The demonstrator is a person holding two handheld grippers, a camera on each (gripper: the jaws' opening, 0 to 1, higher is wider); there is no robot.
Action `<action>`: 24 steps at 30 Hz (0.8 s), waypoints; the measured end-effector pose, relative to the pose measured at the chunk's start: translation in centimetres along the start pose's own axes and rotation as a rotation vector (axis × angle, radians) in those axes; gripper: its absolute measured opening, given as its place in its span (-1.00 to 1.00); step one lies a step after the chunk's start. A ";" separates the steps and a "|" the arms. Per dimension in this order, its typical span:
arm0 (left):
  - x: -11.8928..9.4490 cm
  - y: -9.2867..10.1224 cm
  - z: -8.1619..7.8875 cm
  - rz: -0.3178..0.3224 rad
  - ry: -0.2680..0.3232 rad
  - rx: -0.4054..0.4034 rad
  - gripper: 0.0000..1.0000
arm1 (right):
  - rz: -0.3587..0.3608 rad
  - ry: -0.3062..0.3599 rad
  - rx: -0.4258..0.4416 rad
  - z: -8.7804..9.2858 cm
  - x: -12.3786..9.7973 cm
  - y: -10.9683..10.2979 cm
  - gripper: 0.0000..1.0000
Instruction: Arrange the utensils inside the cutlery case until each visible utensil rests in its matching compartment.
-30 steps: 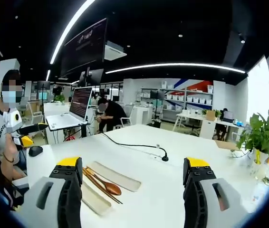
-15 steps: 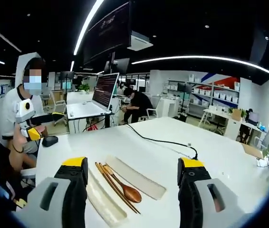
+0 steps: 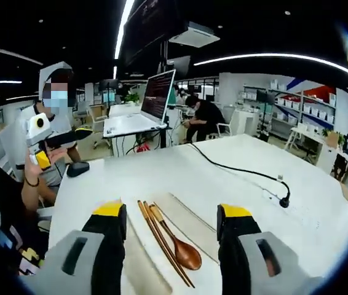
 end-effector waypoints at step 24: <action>-0.5 -0.6 -0.2 -0.018 0.006 -0.002 0.90 | -0.142 -0.179 -0.159 3.4 4.5 -1.5 -0.37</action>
Point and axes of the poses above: the point that each gripper's makers call its tool centre point, and the gripper's own axes: x roughly forward along the fingers, y roughly to its right, z roughly out of its underside, the point moved 10 cm from there along -x, roughly backward along the fingers, and after that the axes turned 5 degrees about y, right-handed, at the moved point
